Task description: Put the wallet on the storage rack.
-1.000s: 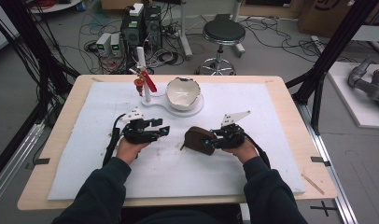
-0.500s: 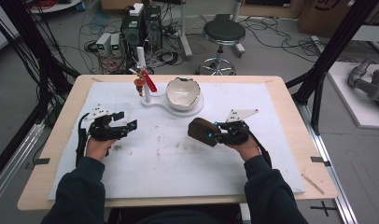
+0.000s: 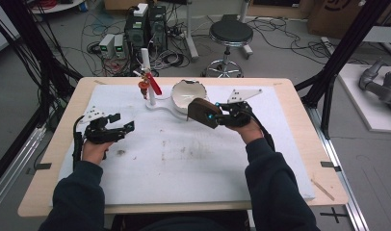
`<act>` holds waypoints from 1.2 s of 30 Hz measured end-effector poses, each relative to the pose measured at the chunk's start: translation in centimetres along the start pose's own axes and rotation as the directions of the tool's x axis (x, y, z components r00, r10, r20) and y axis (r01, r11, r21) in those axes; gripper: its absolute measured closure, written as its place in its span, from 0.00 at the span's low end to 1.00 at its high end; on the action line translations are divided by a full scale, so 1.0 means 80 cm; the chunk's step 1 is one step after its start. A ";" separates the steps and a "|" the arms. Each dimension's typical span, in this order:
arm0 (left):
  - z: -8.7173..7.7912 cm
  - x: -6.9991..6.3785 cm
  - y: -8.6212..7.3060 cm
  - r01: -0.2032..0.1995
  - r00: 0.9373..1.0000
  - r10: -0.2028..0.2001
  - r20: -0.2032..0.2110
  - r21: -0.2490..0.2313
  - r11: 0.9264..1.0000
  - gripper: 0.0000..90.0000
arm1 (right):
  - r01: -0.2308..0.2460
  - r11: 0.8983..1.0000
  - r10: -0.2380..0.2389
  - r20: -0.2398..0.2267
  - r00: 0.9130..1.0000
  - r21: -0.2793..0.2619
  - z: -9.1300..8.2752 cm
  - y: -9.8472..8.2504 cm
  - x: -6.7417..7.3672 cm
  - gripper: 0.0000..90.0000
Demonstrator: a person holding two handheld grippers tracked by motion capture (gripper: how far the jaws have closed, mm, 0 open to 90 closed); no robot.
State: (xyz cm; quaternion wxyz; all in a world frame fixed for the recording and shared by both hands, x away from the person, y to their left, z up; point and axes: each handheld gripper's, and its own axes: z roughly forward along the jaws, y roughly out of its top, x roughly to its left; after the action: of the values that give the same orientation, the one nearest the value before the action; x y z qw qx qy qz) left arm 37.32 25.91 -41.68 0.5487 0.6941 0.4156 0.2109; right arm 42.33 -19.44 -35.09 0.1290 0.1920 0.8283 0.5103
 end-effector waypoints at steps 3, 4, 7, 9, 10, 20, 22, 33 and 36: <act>-0.003 0.004 -0.001 0.008 1.000 -0.008 -0.002 -0.008 1.000 0.26 | 0.015 1.000 -0.015 0.007 1.000 -0.014 0.008 0.019 -0.012 0.72; -0.003 0.004 -0.001 0.013 1.000 -0.013 -0.002 -0.004 1.000 0.26 | 0.018 1.000 -0.018 0.003 1.000 -0.014 0.012 0.024 -0.015 0.72; -0.001 0.003 -0.001 0.011 1.000 -0.011 0.006 0.000 1.000 0.26 | 0.044 0.999 -0.044 0.017 0.999 -0.006 0.026 0.039 -0.025 0.72; 0.000 0.003 -0.001 0.011 1.000 -0.011 0.008 -0.002 1.000 0.26 | 0.059 0.998 -0.059 0.026 0.998 0.000 0.036 0.047 -0.032 0.72; 0.000 0.003 -0.001 0.013 1.000 -0.013 0.007 -0.005 1.000 0.26 | 0.066 0.998 -0.066 0.035 0.997 -0.006 0.041 0.050 -0.036 0.72; 0.000 0.001 -0.001 0.009 1.000 -0.009 0.006 -0.003 1.000 0.26 | 0.076 0.996 -0.080 0.104 0.991 0.038 0.087 0.060 -0.069 0.72; 0.001 0.000 -0.002 0.006 1.000 -0.006 0.008 0.001 1.000 0.26 | 0.086 0.996 -0.090 0.118 0.989 0.036 0.096 0.061 -0.070 0.72; -0.001 0.000 -0.004 0.013 1.000 -0.013 0.006 0.006 1.000 0.26 | 0.093 0.986 -0.111 0.123 0.986 0.138 0.130 0.043 -0.074 0.72; -0.002 0.000 -0.004 0.017 1.000 -0.017 0.006 0.004 1.000 0.26 | 0.083 0.984 -0.104 0.129 0.986 0.160 0.140 0.036 -0.075 0.72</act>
State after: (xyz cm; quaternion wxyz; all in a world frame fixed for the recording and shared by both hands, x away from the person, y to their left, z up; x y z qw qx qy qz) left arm 37.09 25.97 -41.94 0.5504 0.6922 0.4202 0.2035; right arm 52.85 -12.08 -37.40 0.1939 0.1968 0.8626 0.4237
